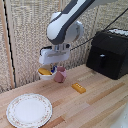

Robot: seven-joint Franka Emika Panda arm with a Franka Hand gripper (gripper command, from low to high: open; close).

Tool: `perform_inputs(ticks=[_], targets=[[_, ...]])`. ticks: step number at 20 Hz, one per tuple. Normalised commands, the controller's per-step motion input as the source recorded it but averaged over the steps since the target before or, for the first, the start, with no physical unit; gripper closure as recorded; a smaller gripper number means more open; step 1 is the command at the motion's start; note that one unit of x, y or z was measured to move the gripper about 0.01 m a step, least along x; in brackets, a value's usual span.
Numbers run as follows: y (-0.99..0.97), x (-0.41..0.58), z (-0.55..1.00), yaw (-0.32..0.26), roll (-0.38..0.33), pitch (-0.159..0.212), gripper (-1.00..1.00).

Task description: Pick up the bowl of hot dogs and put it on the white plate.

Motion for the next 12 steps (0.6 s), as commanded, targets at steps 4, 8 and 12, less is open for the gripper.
perform_inputs(ticks=[4, 8, 12], targets=[[0.75, 0.0, 0.0, 0.072, -0.003, 0.007, 1.0], [0.77, 0.051, -0.24, 0.043, -0.038, 0.0, 1.0], [0.69, 0.107, -0.42, 0.007, -0.071, 0.0, 1.0]])
